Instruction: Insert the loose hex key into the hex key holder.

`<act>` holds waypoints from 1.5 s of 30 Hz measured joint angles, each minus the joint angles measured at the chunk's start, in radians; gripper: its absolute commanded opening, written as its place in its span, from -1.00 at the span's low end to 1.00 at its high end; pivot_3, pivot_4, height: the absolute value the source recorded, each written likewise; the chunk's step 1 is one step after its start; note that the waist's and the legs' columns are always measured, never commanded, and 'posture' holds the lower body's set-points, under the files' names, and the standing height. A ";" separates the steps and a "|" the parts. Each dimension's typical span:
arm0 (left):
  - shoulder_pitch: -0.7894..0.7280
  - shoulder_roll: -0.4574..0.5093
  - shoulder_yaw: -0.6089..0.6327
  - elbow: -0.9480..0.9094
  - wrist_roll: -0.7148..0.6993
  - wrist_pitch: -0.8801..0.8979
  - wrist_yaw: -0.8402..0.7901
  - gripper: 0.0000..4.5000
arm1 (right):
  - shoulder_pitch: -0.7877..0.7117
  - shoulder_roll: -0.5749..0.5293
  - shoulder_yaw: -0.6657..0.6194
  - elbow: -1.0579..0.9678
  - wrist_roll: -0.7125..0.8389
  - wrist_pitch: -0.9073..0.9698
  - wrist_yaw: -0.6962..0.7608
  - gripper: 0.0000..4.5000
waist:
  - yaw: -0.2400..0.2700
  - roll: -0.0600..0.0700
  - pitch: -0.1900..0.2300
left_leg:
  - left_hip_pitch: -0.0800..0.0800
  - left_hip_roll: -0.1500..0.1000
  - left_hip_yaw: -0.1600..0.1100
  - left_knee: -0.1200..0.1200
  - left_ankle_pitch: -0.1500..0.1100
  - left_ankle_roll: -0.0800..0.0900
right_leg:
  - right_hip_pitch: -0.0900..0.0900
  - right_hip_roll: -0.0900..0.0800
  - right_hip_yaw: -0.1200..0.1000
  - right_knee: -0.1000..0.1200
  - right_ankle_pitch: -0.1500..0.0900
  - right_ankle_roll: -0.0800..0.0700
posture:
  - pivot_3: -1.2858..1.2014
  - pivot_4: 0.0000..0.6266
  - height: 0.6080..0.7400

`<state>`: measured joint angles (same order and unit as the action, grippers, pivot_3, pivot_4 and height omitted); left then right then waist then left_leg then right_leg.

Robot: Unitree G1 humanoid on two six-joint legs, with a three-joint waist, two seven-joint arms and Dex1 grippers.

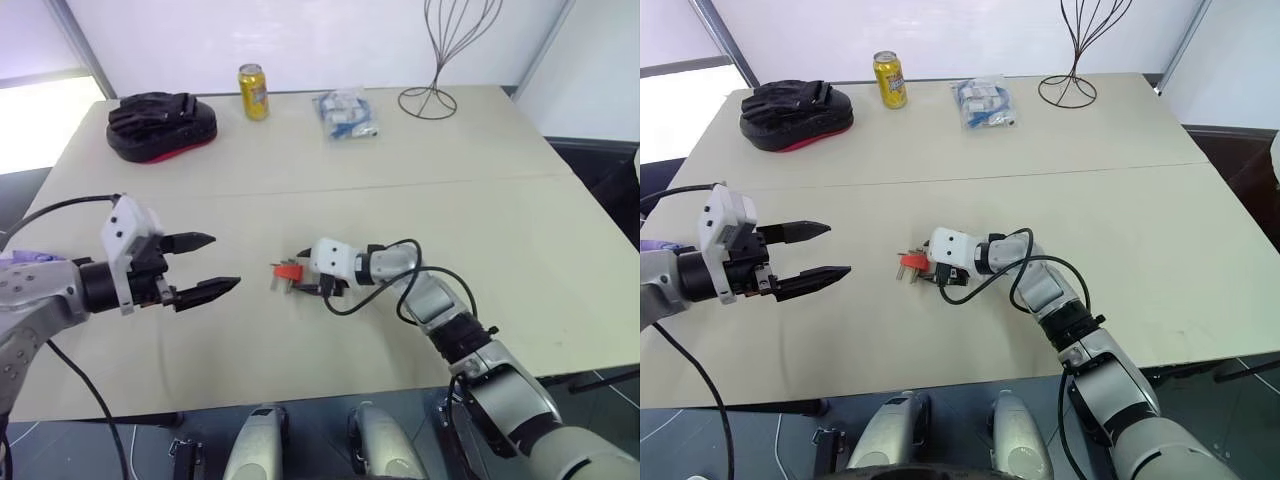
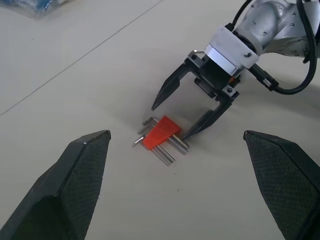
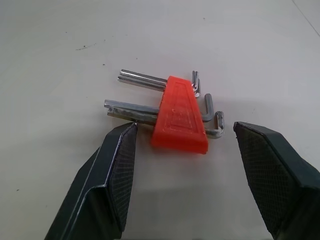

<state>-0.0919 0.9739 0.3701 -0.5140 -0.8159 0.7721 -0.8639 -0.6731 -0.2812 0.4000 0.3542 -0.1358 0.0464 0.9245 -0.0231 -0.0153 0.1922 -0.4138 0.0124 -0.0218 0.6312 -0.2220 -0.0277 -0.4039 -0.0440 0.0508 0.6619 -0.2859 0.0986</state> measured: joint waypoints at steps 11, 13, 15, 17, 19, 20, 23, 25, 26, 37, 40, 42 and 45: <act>-0.003 -0.013 0.000 0.000 0.000 -0.002 0.018 0.98 | -0.005 0.021 -0.048 0.015 0.102 0.189 0.045 0.42 | 0.003 0.000 0.000 | 0.001 0.000 0.000 0.000 0.000 0.000 | 0.001 0.000 0.000 0.000 0.000 0.000 | 0.03 -0.52 1.00; -0.003 -0.013 0.000 0.000 0.000 -0.002 0.019 0.98 | -0.010 0.021 -0.047 0.016 0.102 0.197 0.049 0.42 | 0.003 0.000 0.000 | 0.001 0.000 0.000 0.000 0.000 0.000 | 0.001 0.000 0.000 0.000 0.000 0.000 | 0.03 -0.52 1.00; -0.003 -0.013 0.000 0.000 0.000 -0.002 0.021 0.98 | -0.019 0.021 -0.043 0.026 0.101 0.194 0.056 0.42 | 0.002 0.000 0.000 | 0.001 0.000 0.000 0.000 0.000 0.000 | 0.001 0.000 0.000 0.000 0.000 0.000 | 0.03 -0.52 1.00; -0.003 -0.013 0.000 0.000 0.000 -0.002 0.021 1.00 | -0.026 0.021 -0.042 0.039 0.101 0.186 0.062 0.30 | 0.002 0.000 0.000 | 0.002 0.000 0.000 0.000 0.000 0.000 | 0.001 0.000 0.000 0.000 0.000 0.000 | 0.03 -0.52 1.00; -0.002 -0.013 0.000 0.000 0.000 -0.002 0.022 1.00 | -0.032 0.022 -0.037 0.048 0.101 0.179 0.068 0.07 | 0.002 0.000 0.000 | 0.002 0.000 0.000 0.000 0.000 0.000 | 0.001 0.000 0.000 0.000 0.000 0.000 | 0.03 -0.52 1.00; -0.001 -0.013 0.001 0.000 0.000 -0.002 0.022 1.00 | -0.032 0.022 -0.030 0.052 0.101 0.171 0.075 -0.13 | 0.001 0.000 0.000 | 0.002 0.000 0.000 0.000 0.000 0.000 | 0.002 0.000 0.000 0.000 0.000 0.000 | 0.03 -0.52 1.00; 0.001 -0.014 0.002 -0.001 0.001 -0.003 0.026 1.00 | -0.036 0.025 -0.022 0.062 0.100 0.156 0.080 -0.55 | 0.001 0.000 0.000 | 0.005 0.000 0.000 0.000 0.000 0.000 | 0.004 0.000 0.000 0.000 0.000 0.000 | 0.03 -0.52 1.00; 0.007 -0.016 0.008 -0.005 0.001 -0.004 0.033 1.00 | -0.036 0.025 -0.022 0.065 0.100 0.154 0.080 -0.55 | 0.001 0.000 0.000 | 0.006 0.000 0.000 0.000 0.000 0.000 | 0.005 0.000 0.000 0.000 0.000 0.000 | 0.03 -0.52 1.00; 0.010 -0.018 0.010 -0.007 0.000 -0.004 0.038 1.00 | -0.036 0.024 -0.022 0.068 0.100 0.150 0.080 -0.55 | 0.001 0.000 0.000 | 0.006 0.000 0.000 0.000 0.000 0.000 | 0.005 0.000 0.000 0.000 0.000 0.000 | 0.03 -0.52 1.00; -0.017 -0.046 -0.007 0.006 0.022 -0.035 0.058 1.00 | -0.037 -0.074 -0.011 0.058 -0.115 -0.157 -0.197 -0.55 | 0.009 0.000 0.000 | 0.005 -0.001 0.000 0.000 0.000 -0.001 | 0.005 -0.002 0.000 -0.001 -0.001 -0.002 | 0.03 -0.52 1.00; -0.070 -0.052 -0.033 0.038 0.036 -0.051 0.056 1.00 | -0.044 -0.152 -0.011 0.027 -0.240 -0.320 -0.329 -0.55 | 0.005 0.000 0.000 | 0.004 -0.002 0.001 -0.001 0.000 -0.001 | 0.004 -0.002 0.001 -0.001 -0.001 -0.001 | 0.03 -0.52 1.00; -0.107 -0.060 -0.058 0.060 0.044 -0.062 0.047 1.00 | -0.057 -0.193 -0.005 -0.003 -0.327 -0.425 -0.420 -0.55 | 0.002 0.000 0.000 | 0.004 -0.002 0.002 -0.002 0.000 -0.001 | 0.003 -0.001 0.001 -0.001 0.000 0.000 | 0.03 -0.52 1.00; -0.169 -0.073 -0.098 0.100 0.060 -0.081 0.030 1.00 | -0.099 -0.239 -0.004 -0.043 -0.437 -0.565 -0.548 -0.55 | -0.005 -0.001 0.000 | 0.004 -0.002 0.002 -0.002 0.000 -0.001 | 0.002 0.000 0.002 -0.001 0.000 0.000 | 0.03 -0.52 1.00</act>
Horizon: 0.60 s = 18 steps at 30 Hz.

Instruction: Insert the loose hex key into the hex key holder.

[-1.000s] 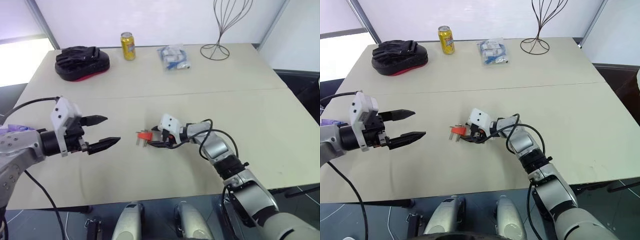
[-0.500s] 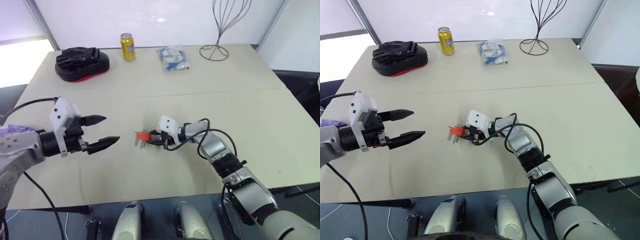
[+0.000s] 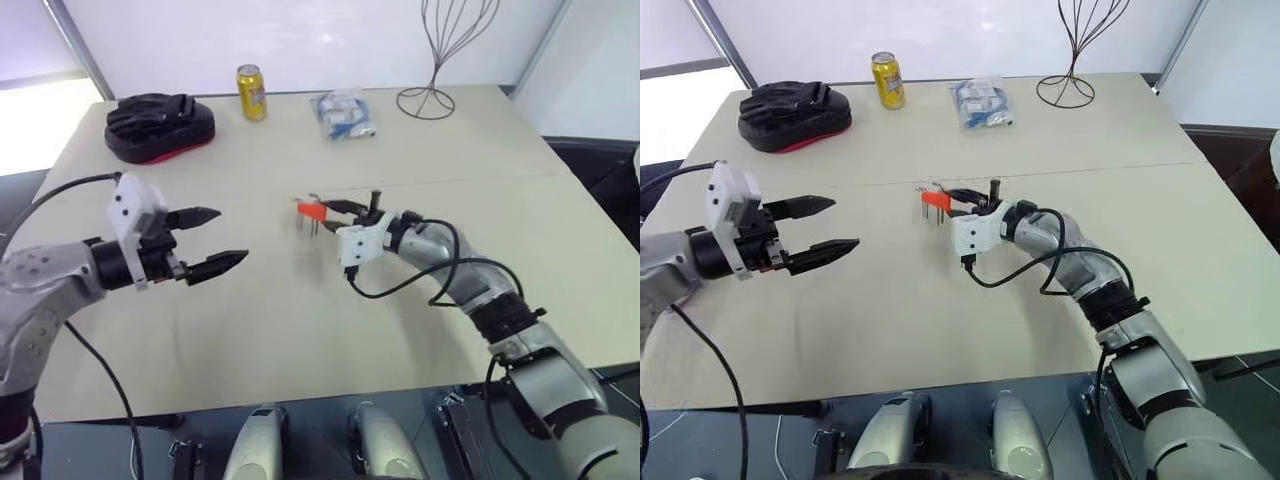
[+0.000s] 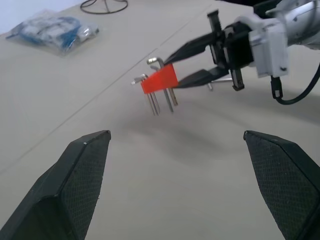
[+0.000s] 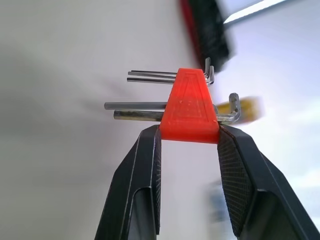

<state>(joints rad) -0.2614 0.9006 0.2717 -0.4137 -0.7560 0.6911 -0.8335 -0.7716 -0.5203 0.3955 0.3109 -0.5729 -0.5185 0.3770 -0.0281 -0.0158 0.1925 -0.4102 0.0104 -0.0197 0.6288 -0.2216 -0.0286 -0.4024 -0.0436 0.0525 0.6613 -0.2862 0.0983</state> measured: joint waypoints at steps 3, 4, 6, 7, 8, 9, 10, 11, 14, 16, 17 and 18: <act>-0.100 -0.020 -0.053 0.068 0.023 -0.012 -0.018 1.00 | -0.029 -0.013 -0.015 -0.071 -0.039 -0.113 -0.085 -0.55 | -0.002 0.000 0.000 | 0.000 0.000 0.000 0.000 0.000 0.000 | 0.000 0.001 0.000 0.000 0.000 0.000 | 0.03 -0.52 1.00; -0.134 -0.029 -0.067 0.085 0.027 -0.015 -0.023 1.00 | -0.039 -0.012 -0.017 -0.095 -0.045 -0.148 -0.106 -0.55 | -0.004 0.000 0.000 | 0.000 0.000 0.000 0.000 0.000 0.000 | 0.000 0.001 0.000 0.000 0.000 0.000 | 0.03 -0.52 1.00; -0.183 -0.046 -0.088 0.111 0.029 -0.020 -0.036 1.00 | -0.044 -0.013 -0.018 -0.112 -0.067 -0.207 -0.152 -0.55 | -0.005 -0.001 0.000 | 0.000 0.000 -0.001 0.001 0.000 0.000 | 0.001 0.000 0.000 0.000 0.000 0.000 | 0.03 -0.52 1.00; -0.200 -0.052 -0.095 0.122 0.028 -0.021 -0.041 1.00 | -0.044 -0.015 -0.018 -0.111 -0.083 -0.227 -0.173 -0.55 | -0.006 -0.001 0.000 | 0.000 0.000 -0.001 0.001 0.000 0.000 | 0.001 0.000 0.000 0.000 0.000 0.000 | 0.03 -0.52 1.00; -0.220 -0.060 -0.101 0.136 0.028 -0.020 -0.045 1.00 | -0.044 -0.020 -0.018 -0.107 -0.099 -0.242 -0.192 -0.55 | -0.007 -0.001 0.000 | -0.001 0.000 -0.001 0.001 0.000 0.000 | 0.001 -0.001 0.000 0.000 0.000 0.000 | 0.03 -0.52 1.00; -0.238 -0.066 -0.102 0.147 0.027 -0.019 -0.050 1.00 | -0.044 -0.025 -0.019 -0.104 -0.110 -0.258 -0.201 -0.55 | -0.008 -0.001 0.000 | -0.001 0.000 -0.001 0.002 0.000 0.000 | 0.001 -0.001 0.000 0.000 0.000 0.000 | 0.03 -0.52 1.00; -0.255 -0.072 -0.102 0.159 0.027 -0.018 -0.053 1.00 | -0.045 -0.034 -0.018 -0.099 -0.111 -0.272 -0.201 -0.55 | -0.008 -0.001 0.000 | -0.001 0.000 -0.001 0.001 0.000 0.000 | 0.001 -0.001 0.000 0.000 0.000 0.000 | 0.03 -0.52 1.00; -0.271 -0.079 -0.102 0.166 0.027 -0.018 -0.055 1.00 | -0.045 -0.042 -0.018 -0.092 -0.111 -0.288 -0.199 -0.55 | -0.009 -0.001 0.000 | -0.001 0.000 -0.001 0.001 0.000 0.000 | 0.001 -0.001 0.000 0.000 0.000 0.000 | 0.03 -0.52 1.00; -0.302 -0.096 -0.103 0.177 0.026 -0.016 -0.063 1.00 | -0.044 -0.050 -0.016 -0.087 -0.109 -0.320 -0.188 -0.55 | -0.014 -0.001 0.000 | -0.001 0.000 -0.001 0.001 0.000 0.000 | 0.001 0.000 0.000 0.000 0.000 0.000 | 0.03 -0.52 1.00; -0.307 -0.107 -0.106 0.177 0.024 -0.012 -0.069 1.00 | -0.042 -0.050 -0.016 -0.090 -0.106 -0.329 -0.181 -0.55 | -0.016 -0.001 0.000 | -0.001 0.000 -0.001 0.001 0.000 0.000 | 0.001 0.000 0.000 0.001 0.000 0.000 | 0.03 -0.52 1.00; -0.310 -0.115 -0.111 0.177 0.022 -0.001 -0.071 1.00 | -0.039 -0.050 -0.016 -0.090 -0.102 -0.332 -0.176 -0.55 | -0.016 -0.001 0.000 | -0.001 0.001 -0.001 0.001 0.000 0.000 | 0.001 0.000 0.000 0.001 0.000 0.000 | 0.03 -0.52 1.00; -0.310 -0.120 -0.115 0.177 0.018 0.005 -0.071 1.00 | -0.037 -0.048 -0.016 -0.090 -0.099 -0.333 -0.172 -0.55 | -0.016 -0.001 0.000 | -0.001 0.001 -0.001 0.001 0.000 0.000 | 0.001 0.000 0.000 0.001 0.000 0.000 | 0.03 -0.52 1.00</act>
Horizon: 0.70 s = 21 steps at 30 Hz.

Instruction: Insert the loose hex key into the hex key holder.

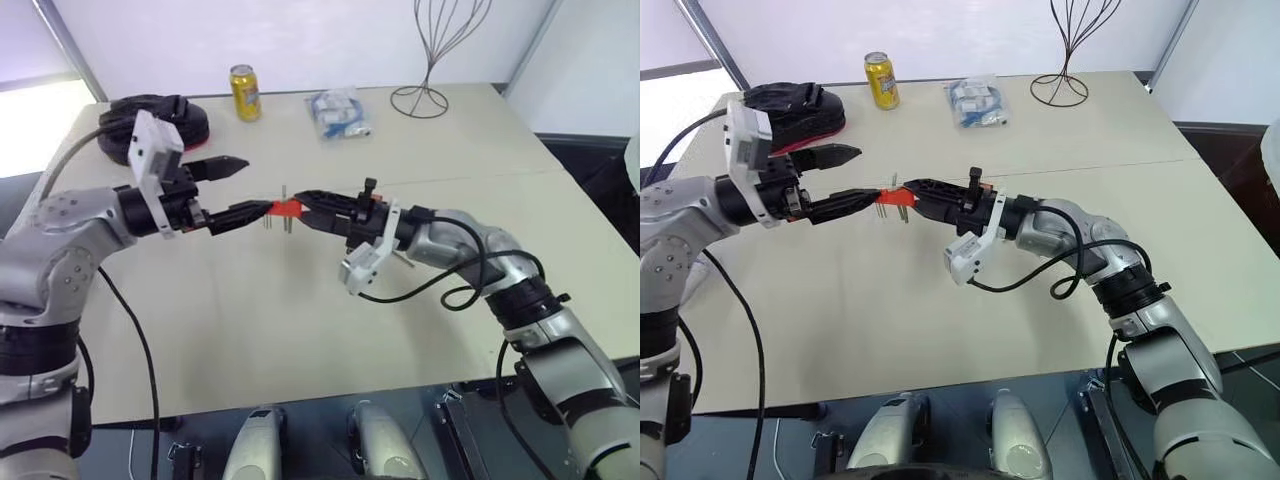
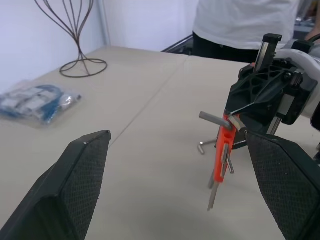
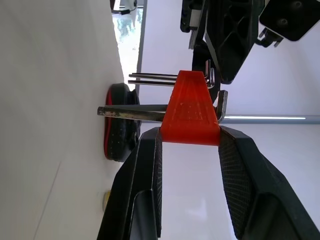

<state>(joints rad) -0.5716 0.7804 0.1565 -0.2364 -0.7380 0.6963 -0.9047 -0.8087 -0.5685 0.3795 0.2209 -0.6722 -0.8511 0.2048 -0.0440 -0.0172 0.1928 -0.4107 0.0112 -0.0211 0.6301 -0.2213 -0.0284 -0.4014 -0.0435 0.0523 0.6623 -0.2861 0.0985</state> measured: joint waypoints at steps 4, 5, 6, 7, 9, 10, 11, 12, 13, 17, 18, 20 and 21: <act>0.000 -0.007 -0.026 -0.006 -0.002 0.013 -0.009 1.00 | 0.000 0.003 0.000 0.001 0.018 0.002 0.010 -0.55 | 0.000 0.000 0.000 | 0.000 0.000 0.000 0.000 0.000 0.000 | 0.000 0.000 0.000 0.000 0.000 0.000 | 0.03 -0.52 1.00; 0.005 -0.009 -0.028 -0.012 -0.002 0.013 -0.010 1.00 | -0.001 0.007 0.000 0.003 0.021 0.002 0.014 -0.55 | 0.000 0.000 0.000 | 0.000 0.000 0.000 0.000 0.000 0.000 | 0.000 0.000 0.000 0.000 0.000 0.000 | 0.03 -0.52 1.00; 0.009 -0.013 -0.029 -0.016 -0.002 0.013 -0.012 1.00 | -0.004 0.008 0.000 0.004 0.024 0.002 0.018 -0.55 | 0.001 0.000 0.000 | 0.000 0.000 0.000 0.000 0.000 0.000 | 0.000 0.000 0.000 0.000 0.000 0.000 | 0.03 -0.52 1.00; 0.009 -0.018 -0.030 -0.020 -0.002 0.013 -0.012 1.00 | -0.008 0.009 0.000 0.007 0.029 0.002 0.020 -0.55 | 0.001 0.000 0.000 | 0.000 0.000 0.000 0.000 0.000 0.000 | 0.000 0.000 0.000 0.000 0.000 0.000 | 0.03 -0.52 1.00; 0.009 -0.026 -0.030 -0.023 -0.003 0.013 -0.012 1.00 | -0.026 0.009 0.000 0.019 0.035 0.002 0.029 -0.55 | 0.001 0.000 0.000 | 0.000 0.000 0.000 0.000 0.000 0.000 | 0.000 0.000 0.000 0.000 0.000 0.000 | 0.03 -0.52 1.00; 0.009 -0.033 -0.030 -0.023 -0.003 0.013 -0.010 1.00 | -0.037 0.009 0.000 0.023 0.039 0.001 0.033 -0.55 | 0.001 0.000 0.000 | 0.000 0.000 0.000 0.001 0.000 0.000 | 0.000 0.000 0.000 0.000 0.000 0.000 | 0.03 -0.52 1.00; 0.009 -0.038 -0.030 -0.023 -0.002 0.013 -0.010 1.00 | -0.041 0.009 -0.001 0.025 0.040 0.001 0.034 -0.55 | 0.001 0.000 0.000 | 0.000 0.000 0.000 0.001 0.000 0.000 | 0.000 0.000 0.000 0.000 0.000 0.000 | 0.03 -0.52 1.00; 0.008 -0.042 -0.030 -0.023 -0.002 0.013 -0.009 1.00 | -0.048 0.010 -0.001 0.032 0.041 -0.002 0.035 -0.55 | 0.002 0.000 0.000 | 0.000 0.000 0.000 0.001 0.000 0.000 | 0.000 0.000 0.000 0.000 0.000 0.000 | 0.03 -0.52 1.00; 0.008 -0.044 -0.030 -0.023 -0.002 0.013 -0.009 1.00 | -0.052 0.010 -0.001 0.040 0.042 -0.006 0.036 -0.55 | 0.001 0.000 0.000 | 0.000 0.000 0.000 0.001 0.000 0.000 | 0.000 0.000 0.000 0.000 0.000 0.000 | 0.03 -0.52 1.00; 0.007 -0.051 -0.030 -0.023 -0.001 0.013 -0.009 1.00 | -0.054 0.010 -0.001 0.061 0.042 -0.010 0.038 -0.55 | 0.001 0.000 0.000 | 0.000 0.000 0.000 0.001 0.000 0.000 | 0.000 0.000 0.000 0.000 0.000 0.000 | 0.03 -0.52 1.00; 0.007 -0.054 -0.030 -0.023 -0.001 0.013 -0.009 1.00 | -0.055 0.011 -0.001 0.063 0.042 -0.011 0.039 -0.55 | 0.001 0.000 0.000 | 0.000 0.000 0.000 0.001 0.000 0.000 | 0.000 0.000 0.000 0.000 0.000 0.000 | 0.03 -0.52 1.00; 0.007 -0.057 -0.030 -0.022 -0.001 0.013 -0.008 1.00 | -0.062 0.012 -0.001 0.065 0.043 -0.013 0.040 -0.55 | 0.001 0.000 0.000 | 0.000 0.000 0.000 0.001 0.000 0.000 | 0.000 0.000 0.000 0.000 0.000 0.000 | 0.03 -0.52 1.00; 0.007 -0.059 -0.030 -0.022 -0.001 0.013 -0.008 1.00 | -0.065 0.013 -0.001 0.065 0.046 -0.013 0.041 -0.55 | 0.001 0.000 0.000 | 0.000 0.000 0.000 0.001 0.000 0.000 | 0.000 0.000 0.000 0.000 0.000 0.000 | 0.03 -0.52 1.00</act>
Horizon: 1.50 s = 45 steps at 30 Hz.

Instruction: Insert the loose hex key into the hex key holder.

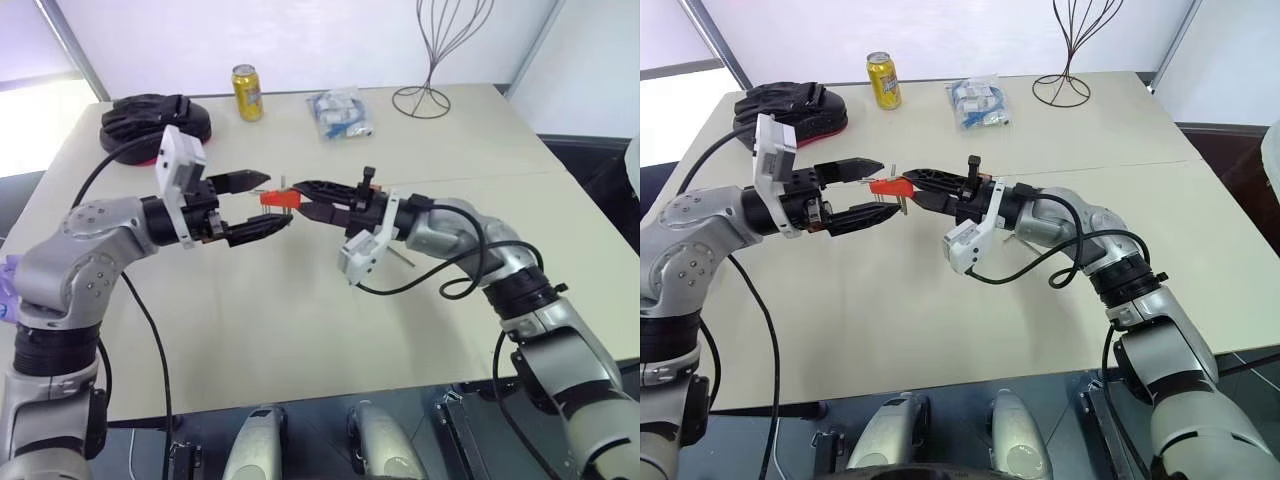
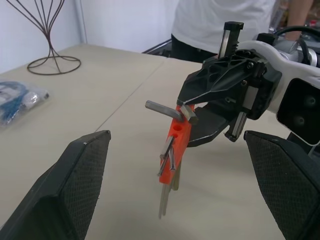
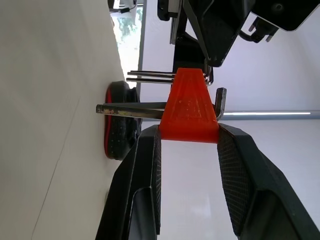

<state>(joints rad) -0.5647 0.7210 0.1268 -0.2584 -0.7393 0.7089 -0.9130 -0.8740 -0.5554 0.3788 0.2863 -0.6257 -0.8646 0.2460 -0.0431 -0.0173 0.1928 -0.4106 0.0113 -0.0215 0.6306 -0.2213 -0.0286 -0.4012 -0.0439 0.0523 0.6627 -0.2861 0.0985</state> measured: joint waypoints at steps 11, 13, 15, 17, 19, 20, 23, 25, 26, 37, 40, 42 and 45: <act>-0.027 -0.049 -0.014 0.021 0.011 -0.002 -0.001 -0.81 | -0.002 0.004 -0.001 -0.009 0.023 0.003 0.040 -0.55 | 0.001 0.000 0.000 | 0.000 0.000 0.000 0.000 0.000 0.000 | 0.000 0.000 0.000 0.000 0.000 0.000 | 0.03 -0.52 1.00; -0.029 -0.056 -0.021 0.021 0.013 -0.004 -0.002 -0.99 | -0.002 0.002 -0.003 -0.009 0.028 0.008 0.051 -0.55 | 0.001 0.000 0.000 | 0.000 0.000 0.000 0.000 0.000 0.000 | 0.000 0.000 0.000 0.000 0.000 0.000 | 0.03 -0.52 1.00; -0.029 -0.058 -0.022 0.023 0.015 -0.005 -0.002 -0.99 | -0.001 0.002 -0.003 -0.009 0.032 0.009 0.057 -0.55 | 0.000 0.000 0.000 | 0.000 0.000 0.000 0.000 0.000 0.000 | 0.000 0.000 0.000 0.000 0.000 0.000 | 0.03 -0.52 1.00; -0.029 -0.064 -0.025 0.026 0.022 -0.010 -0.002 -0.99 | 0.000 0.001 -0.005 -0.009 0.035 0.010 0.064 -0.55 | 0.000 0.000 0.000 | 0.000 0.000 0.000 0.000 0.000 0.000 | 0.000 0.000 0.000 0.000 0.000 0.000 | 0.03 -0.52 1.00; -0.029 -0.067 -0.029 0.029 0.028 -0.017 -0.002 -0.99 | 0.000 0.000 -0.005 -0.009 0.041 0.014 0.072 -0.55 | 0.000 0.000 0.000 | 0.000 0.000 0.000 0.000 0.000 0.000 | 0.000 0.000 0.000 0.000 0.000 0.000 | 0.03 -0.52 1.00; -0.029 -0.067 -0.031 0.029 0.031 -0.018 -0.002 -0.99 | 0.000 -0.001 -0.005 -0.009 0.041 0.016 0.076 -0.55 | 0.000 0.000 0.000 | 0.000 0.000 0.000 0.000 0.000 0.000 | 0.000 0.000 0.000 0.000 0.000 0.000 | 0.03 -0.52 1.00; -0.029 -0.070 -0.034 0.031 0.034 -0.018 -0.001 -0.99 | 0.001 -0.001 -0.005 -0.010 0.044 0.019 0.084 -0.55 | 0.000 0.000 0.000 | 0.000 0.000 0.000 0.000 0.000 0.000 | 0.000 0.000 0.000 0.000 0.000 0.000 | 0.03 -0.52 1.00; -0.029 -0.071 -0.034 0.031 0.037 -0.018 -0.001 -0.99 | 0.001 -0.001 -0.005 -0.010 0.048 0.022 0.089 -0.55 | 0.000 0.000 0.000 | 0.000 0.000 0.000 0.000 0.000 0.000 | 0.000 0.000 0.000 0.000 0.000 0.000 | 0.03 -0.52 1.00; -0.029 -0.071 -0.034 0.031 0.038 -0.018 -0.001 -0.99 | 0.001 -0.001 -0.005 -0.010 0.050 0.023 0.092 -0.55 | 0.000 0.000 0.000 | 0.000 0.000 0.000 0.000 0.000 0.000 | 0.000 0.000 0.000 0.000 0.000 0.000 | 0.03 -0.52 1.00; -0.027 -0.073 -0.034 0.031 0.043 -0.018 0.005 -0.99 | 0.020 0.010 -0.005 -0.061 0.110 0.118 0.174 -0.55 | 0.001 0.000 0.000 | 0.000 0.000 0.000 0.000 0.000 0.000 | 0.000 0.000 0.000 0.000 0.000 0.000 | 0.03 -0.52 1.00; -0.027 -0.073 -0.034 0.031 0.043 -0.018 0.005 -0.99 | 0.025 0.010 -0.005 -0.069 0.120 0.122 0.182 -0.55 | 0.001 0.000 0.000 | 0.000 0.000 0.000 0.000 0.000 0.000 | 0.000 0.000 0.000 0.000 0.000 0.000 | 0.03 -0.52 1.00; -0.027 -0.074 -0.035 0.031 0.045 -0.018 0.005 -1.00 | 0.026 0.010 -0.005 -0.069 0.121 0.122 0.183 -0.09 | 0.001 0.000 0.000 | 0.000 0.000 0.000 0.000 0.000 0.000 | 0.000 0.000 0.000 0.000 0.000 0.000 | 0.03 -0.52 1.00; -0.027 -0.079 -0.049 0.030 0.055 -0.019 0.004 -1.00 | 0.026 0.018 -0.005 -0.080 0.135 0.127 0.184 0.60 | 0.001 0.000 0.000 | 0.000 0.000 0.000 0.000 0.000 0.000 | 0.000 0.000 0.000 0.000 0.000 0.000 | 0.03 -0.52 1.00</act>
<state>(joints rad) -0.5914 0.6424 0.0781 -0.2287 -0.6843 0.6899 -0.9093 -0.8477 -0.5379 0.3742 0.2065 -0.4910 -0.7378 0.4295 -0.0424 -0.0173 0.1928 -0.4107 0.0112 -0.0218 0.6307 -0.2212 -0.0286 -0.4011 -0.0439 0.0521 0.6629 -0.2861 0.0987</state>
